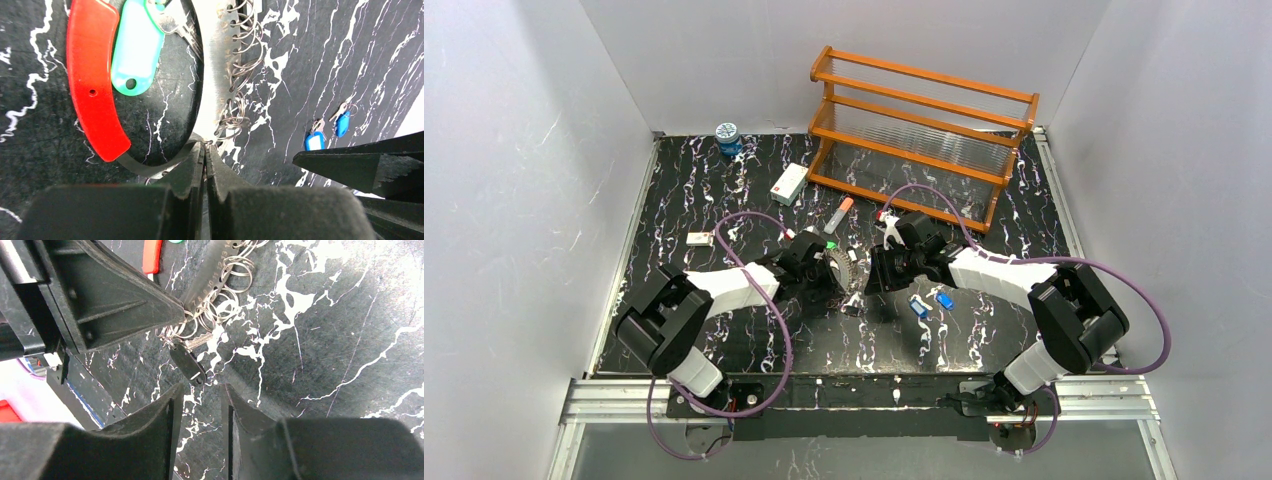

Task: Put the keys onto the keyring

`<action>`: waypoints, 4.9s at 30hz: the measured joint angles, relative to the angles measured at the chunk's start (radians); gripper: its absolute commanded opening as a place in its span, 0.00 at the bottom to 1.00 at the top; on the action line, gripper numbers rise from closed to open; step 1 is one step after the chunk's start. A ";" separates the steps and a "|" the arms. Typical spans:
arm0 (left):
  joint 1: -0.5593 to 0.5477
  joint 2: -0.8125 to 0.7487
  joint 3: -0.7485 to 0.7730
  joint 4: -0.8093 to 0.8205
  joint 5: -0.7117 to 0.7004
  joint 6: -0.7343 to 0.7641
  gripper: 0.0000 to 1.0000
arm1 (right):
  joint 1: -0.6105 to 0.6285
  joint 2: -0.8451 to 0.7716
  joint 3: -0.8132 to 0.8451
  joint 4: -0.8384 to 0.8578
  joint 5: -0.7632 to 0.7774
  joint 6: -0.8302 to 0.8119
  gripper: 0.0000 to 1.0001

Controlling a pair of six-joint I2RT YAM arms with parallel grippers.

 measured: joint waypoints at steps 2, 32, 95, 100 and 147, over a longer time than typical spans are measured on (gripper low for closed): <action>0.000 -0.012 0.007 -0.024 -0.020 0.023 0.00 | 0.000 -0.002 0.000 0.000 0.001 0.000 0.45; 0.001 -0.423 0.108 -0.241 -0.014 0.867 0.00 | 0.000 -0.302 -0.134 0.472 -0.251 -0.329 0.68; 0.007 -0.635 -0.032 -0.072 0.213 1.151 0.50 | 0.032 -0.030 -0.150 0.880 -0.534 -0.278 0.01; 0.007 -0.722 -0.090 -0.010 0.108 1.057 0.55 | 0.032 -0.088 -0.176 0.825 -0.548 -0.296 0.01; -0.043 -0.426 -0.408 0.674 0.312 0.767 0.46 | -0.121 -0.132 -0.393 0.831 -0.512 -0.266 0.01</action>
